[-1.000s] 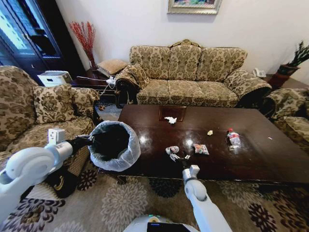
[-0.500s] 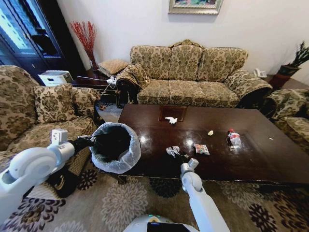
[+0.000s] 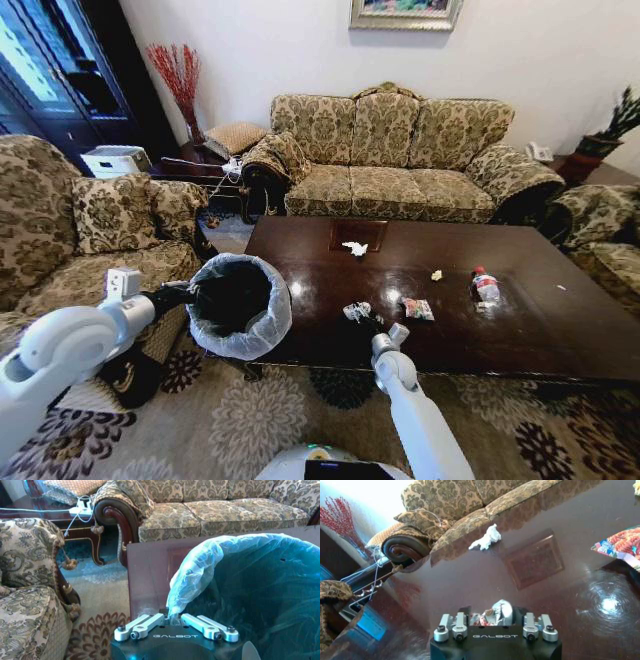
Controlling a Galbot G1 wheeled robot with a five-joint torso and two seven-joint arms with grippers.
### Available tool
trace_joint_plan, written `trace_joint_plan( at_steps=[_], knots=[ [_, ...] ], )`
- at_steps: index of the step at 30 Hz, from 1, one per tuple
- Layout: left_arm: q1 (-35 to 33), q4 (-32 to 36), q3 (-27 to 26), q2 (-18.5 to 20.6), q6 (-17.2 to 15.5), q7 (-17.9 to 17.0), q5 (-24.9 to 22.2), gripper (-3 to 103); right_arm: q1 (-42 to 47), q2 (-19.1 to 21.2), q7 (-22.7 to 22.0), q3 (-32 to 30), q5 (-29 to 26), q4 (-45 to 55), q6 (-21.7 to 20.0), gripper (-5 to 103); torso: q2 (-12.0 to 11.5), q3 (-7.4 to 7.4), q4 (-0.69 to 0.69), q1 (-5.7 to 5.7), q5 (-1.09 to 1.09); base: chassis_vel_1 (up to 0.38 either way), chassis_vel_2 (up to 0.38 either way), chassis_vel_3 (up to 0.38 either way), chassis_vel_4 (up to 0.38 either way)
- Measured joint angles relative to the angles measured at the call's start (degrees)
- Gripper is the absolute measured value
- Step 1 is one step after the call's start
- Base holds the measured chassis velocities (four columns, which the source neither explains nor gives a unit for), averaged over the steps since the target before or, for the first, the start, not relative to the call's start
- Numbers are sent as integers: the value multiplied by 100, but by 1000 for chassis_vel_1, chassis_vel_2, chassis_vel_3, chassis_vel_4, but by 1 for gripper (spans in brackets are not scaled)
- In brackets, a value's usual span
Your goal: Move to the front of the table and place the trash on the table into the trash bin.
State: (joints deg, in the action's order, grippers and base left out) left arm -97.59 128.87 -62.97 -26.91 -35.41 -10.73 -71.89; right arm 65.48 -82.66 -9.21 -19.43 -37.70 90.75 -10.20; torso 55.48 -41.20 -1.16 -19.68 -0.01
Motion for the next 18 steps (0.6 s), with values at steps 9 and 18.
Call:
trace_joint_plan(
  at_steps=[9,18],
  knots=[
    [-10,-1,0,-1,44,2,5,0,26,-4,3,0,-16,-11,14,20,0,0,0,0,1,0,0,0,0],
    [-10,-5,9,-13,65,6,13,0,124,64,19,-19,-55,162,46,8,0,-1,-1,0,2,0,0,0,0]
  ],
)
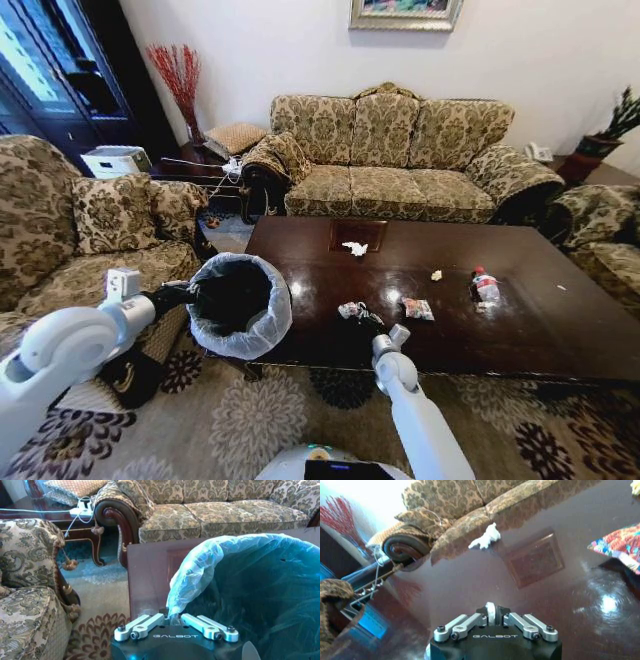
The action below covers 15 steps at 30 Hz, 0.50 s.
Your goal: Move to the front of the table and place the trash on the table into the trash bin.
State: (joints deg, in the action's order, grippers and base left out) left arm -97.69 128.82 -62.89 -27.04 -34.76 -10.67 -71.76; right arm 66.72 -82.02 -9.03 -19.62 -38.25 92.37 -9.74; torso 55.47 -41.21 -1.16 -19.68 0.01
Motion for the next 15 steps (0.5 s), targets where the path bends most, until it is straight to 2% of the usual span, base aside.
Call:
trace_joint_plan(
  at_steps=[6,8,12,13,15],
  knots=[
    [-14,-14,-5,39,3,2,2,0,221,85,452,-7,-159,880,459,8,0,0,1,0,0,0,0,0,0],
    [-18,-47,8,89,2,-1,3,0,247,196,798,106,-167,1742,680,8,0,1,0,0,-2,0,0,0,0],
    [-10,-66,90,146,3,-16,4,0,80,404,1202,366,-275,2572,755,8,0,1,0,0,-2,0,0,0,0],
    [-15,-50,146,172,0,-25,3,0,-141,603,1483,740,-425,3063,744,8,0,0,0,0,-2,0,0,0,0],
    [-20,-35,156,177,0,-28,4,0,-209,655,1550,869,-454,3167,741,8,0,1,1,0,-2,0,0,0,0]
  ],
)
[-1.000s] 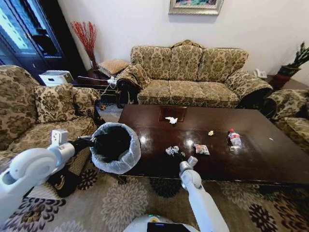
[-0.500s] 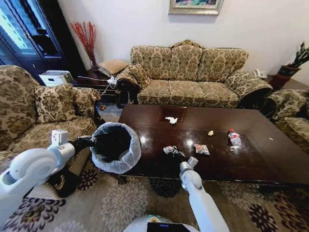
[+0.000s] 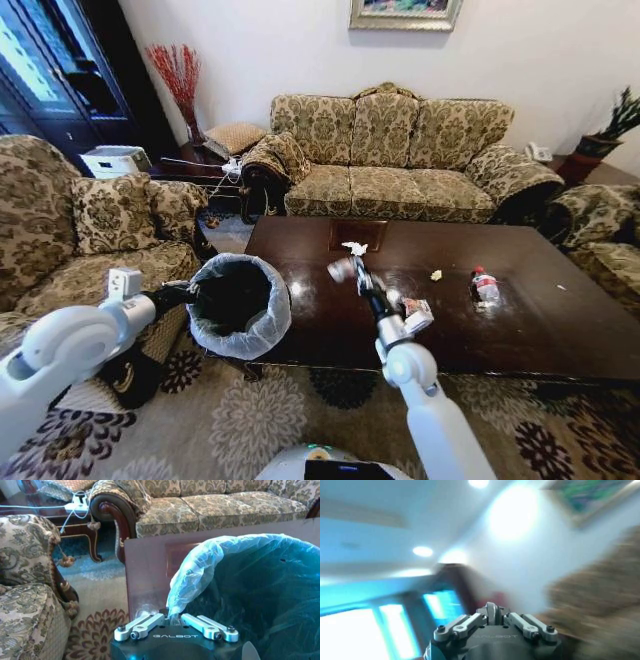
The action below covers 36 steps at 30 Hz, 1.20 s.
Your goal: Move to the front of the table and place the trash on the table into the trash bin.
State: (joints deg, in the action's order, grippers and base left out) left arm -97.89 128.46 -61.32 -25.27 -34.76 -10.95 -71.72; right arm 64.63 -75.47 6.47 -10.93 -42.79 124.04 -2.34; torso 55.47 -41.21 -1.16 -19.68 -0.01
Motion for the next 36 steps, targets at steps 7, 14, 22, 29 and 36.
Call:
trace_joint_plan(
  at_steps=[7,14,22,29,36],
  knots=[
    [-32,301,26,-75,-49,-20,-15,0,-577,174,409,1364,431,46,63,8,0,0,-1,1,0,0,0,0,0],
    [-57,453,-25,-103,-86,-33,-39,0,-695,137,392,1953,1357,-373,138,12,0,0,0,0,2,0,0,0,0],
    [-100,495,32,-153,-108,-30,-19,0,-616,165,388,1897,1407,-338,149,39,0,0,0,0,1,0,0,0,0],
    [-98,321,16,-171,-109,-19,41,0,-324,92,302,1388,1428,-74,258,66,0,0,0,0,1,0,0,0,0],
    [9,43,-114,-382,-66,17,120,0,870,437,-265,485,1390,-306,644,88,0,0,0,0,-1,0,0,0,0]
  ],
)
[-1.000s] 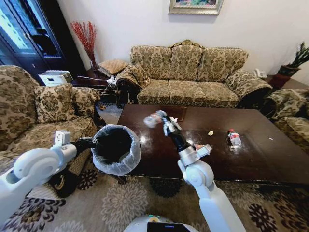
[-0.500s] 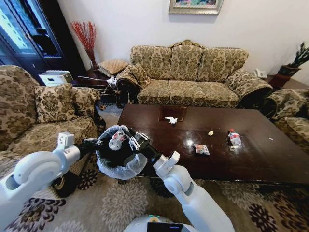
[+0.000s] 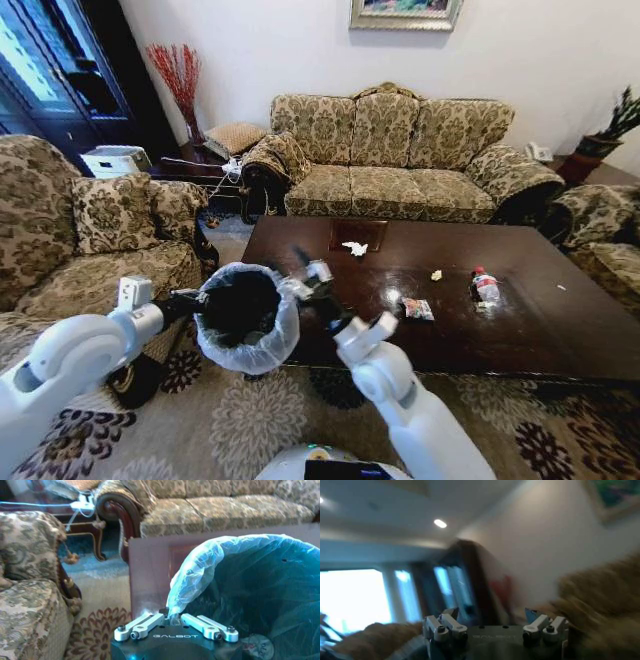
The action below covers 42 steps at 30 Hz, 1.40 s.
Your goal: Move to the front of the table and place the trash on the table into the trash bin.
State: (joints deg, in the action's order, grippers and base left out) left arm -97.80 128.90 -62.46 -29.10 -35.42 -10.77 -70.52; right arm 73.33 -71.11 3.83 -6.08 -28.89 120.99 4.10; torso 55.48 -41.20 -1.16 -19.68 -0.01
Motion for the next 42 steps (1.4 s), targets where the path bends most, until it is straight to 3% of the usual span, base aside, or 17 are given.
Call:
trace_joint_plan(
  at_steps=[4,5,9,15,27,31,36,37,39,40,41,42],
  knots=[
    [21,6,-4,-59,19,12,10,0,426,-23,-316,-394,93,-311,-38,97,0,0,3,0,3,0,0,0,0],
    [14,51,-3,-124,20,13,35,0,530,-117,-613,-615,119,-579,-93,99,0,0,2,0,3,0,0,0,0],
    [-11,113,13,-204,23,23,90,0,432,-233,-927,-935,123,-1035,-244,100,0,0,0,0,1,-5,-10,13,5],
    [-33,250,22,-299,30,51,111,0,76,-269,-1032,-1310,-5,-1891,-265,100,0,0,-1,0,1,-81,-88,98,95],
    [-71,345,88,-414,38,102,179,0,-962,-532,-1227,-1329,445,-3664,54,100,0,-1,3,-1,4,-153,-155,144,142],
    [-70,345,96,-399,38,104,187,0,-1222,-532,-1324,-1148,480,-4001,47,100,0,-1,1,-1,-5,-15,-19,15,3],
    [-56,324,108,-376,41,101,188,0,-1287,-553,-1367,-1118,569,-4147,-21,101,0,0,-4,0,1,62,34,-19,2],
    [-57,310,115,-375,46,101,188,0,-1286,-551,-1408,-1118,592,-4158,-65,91,0,0,-4,1,-1,0,0,0,0],
    [-59,300,121,-375,47,107,195,0,-1279,-545,-1437,-1123,612,-4157,-112,91,0,1,-2,1,-1,0,0,0,0],
    [-63,284,143,-378,55,132,220,0,-1252,-534,-1471,-1156,671,-4154,-165,80,0,0,-1,1,1,0,0,0,0],
    [-63,279,151,-379,57,140,227,0,-1240,-534,-1475,-1168,689,-4148,-176,80,0,0,-1,0,2,0,0,0,0],
    [-59,265,170,-379,61,159,245,0,-1188,-527,-1491,-1198,712,-4106,-203,69,0,0,1,0,3,0,0,0,0]
  ],
)
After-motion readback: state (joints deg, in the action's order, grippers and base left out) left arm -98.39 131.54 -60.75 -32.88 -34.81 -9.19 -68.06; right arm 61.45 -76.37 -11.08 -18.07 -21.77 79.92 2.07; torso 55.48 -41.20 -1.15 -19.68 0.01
